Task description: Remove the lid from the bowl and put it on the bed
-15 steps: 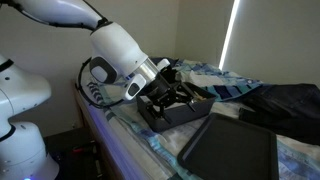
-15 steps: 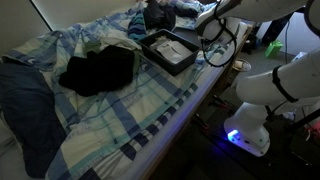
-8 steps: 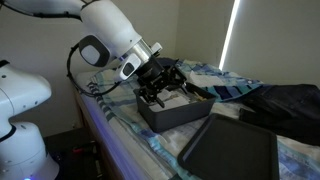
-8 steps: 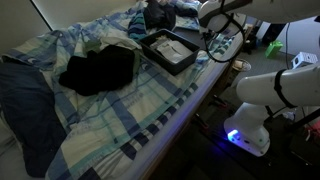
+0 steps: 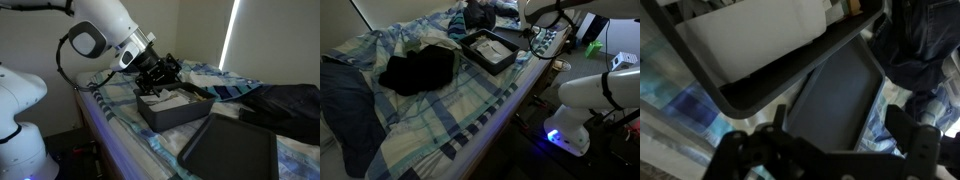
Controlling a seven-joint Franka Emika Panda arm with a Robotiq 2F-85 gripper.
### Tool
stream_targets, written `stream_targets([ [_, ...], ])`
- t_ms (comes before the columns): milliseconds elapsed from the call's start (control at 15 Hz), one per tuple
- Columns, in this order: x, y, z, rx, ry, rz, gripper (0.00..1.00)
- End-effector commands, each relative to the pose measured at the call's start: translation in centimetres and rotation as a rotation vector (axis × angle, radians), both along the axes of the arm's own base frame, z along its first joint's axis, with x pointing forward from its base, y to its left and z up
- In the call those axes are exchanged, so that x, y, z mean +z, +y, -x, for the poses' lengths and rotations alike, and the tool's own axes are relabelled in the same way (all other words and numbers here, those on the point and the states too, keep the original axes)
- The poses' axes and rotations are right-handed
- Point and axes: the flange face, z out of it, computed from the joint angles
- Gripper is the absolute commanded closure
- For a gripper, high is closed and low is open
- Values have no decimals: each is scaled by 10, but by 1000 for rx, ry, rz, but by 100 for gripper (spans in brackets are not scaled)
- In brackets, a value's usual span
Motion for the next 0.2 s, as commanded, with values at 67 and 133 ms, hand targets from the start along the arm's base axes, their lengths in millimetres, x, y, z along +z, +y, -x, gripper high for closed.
stream_targets([
  [67, -2, 0, 0, 2, 1, -1, 0],
  [133, -2, 0, 0, 2, 1, -1, 0],
])
